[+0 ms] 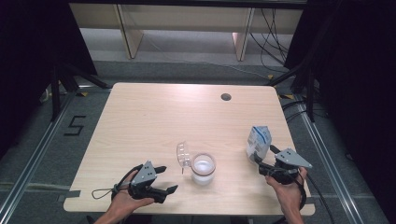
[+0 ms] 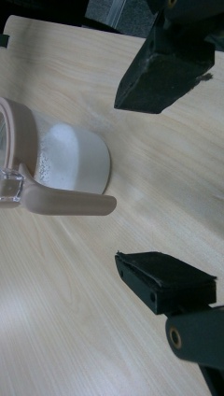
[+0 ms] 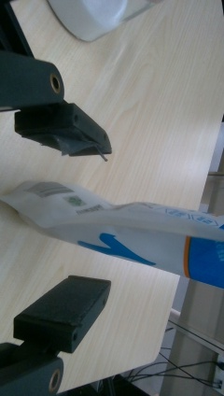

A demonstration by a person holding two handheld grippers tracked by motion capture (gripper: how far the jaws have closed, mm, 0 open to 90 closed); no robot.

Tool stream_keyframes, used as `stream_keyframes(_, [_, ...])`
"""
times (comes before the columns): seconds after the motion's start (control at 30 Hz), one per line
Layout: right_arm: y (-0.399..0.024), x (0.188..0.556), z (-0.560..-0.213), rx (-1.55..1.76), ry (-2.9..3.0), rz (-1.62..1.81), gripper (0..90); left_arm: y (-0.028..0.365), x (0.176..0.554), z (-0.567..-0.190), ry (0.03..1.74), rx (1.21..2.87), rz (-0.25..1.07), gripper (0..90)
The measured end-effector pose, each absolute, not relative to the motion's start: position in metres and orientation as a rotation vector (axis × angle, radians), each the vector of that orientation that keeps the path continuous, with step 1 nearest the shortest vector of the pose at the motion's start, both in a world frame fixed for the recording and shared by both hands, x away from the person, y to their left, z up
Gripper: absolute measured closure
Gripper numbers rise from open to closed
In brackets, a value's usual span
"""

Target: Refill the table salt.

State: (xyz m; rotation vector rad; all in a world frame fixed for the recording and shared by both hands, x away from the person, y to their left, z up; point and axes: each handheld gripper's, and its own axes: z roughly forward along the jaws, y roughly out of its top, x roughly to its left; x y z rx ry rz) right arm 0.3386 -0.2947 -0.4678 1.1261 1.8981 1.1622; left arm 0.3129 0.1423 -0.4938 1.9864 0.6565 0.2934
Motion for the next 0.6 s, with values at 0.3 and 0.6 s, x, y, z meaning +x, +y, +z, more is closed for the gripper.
stream_keyframes(0.3, [-0.292, 0.313, -0.466, 1.129, 1.912, 1.157, 25.8, 0.145, 0.317, -0.491, 0.65, 1.988, 0.293, 20.7])
stream_keyframes(0.6, [-0.287, 0.294, -0.469, 1.151, 1.99, 1.139, 21.6, 0.148, 0.322, -0.488, 0.709, 1.938, 0.262, 20.8])
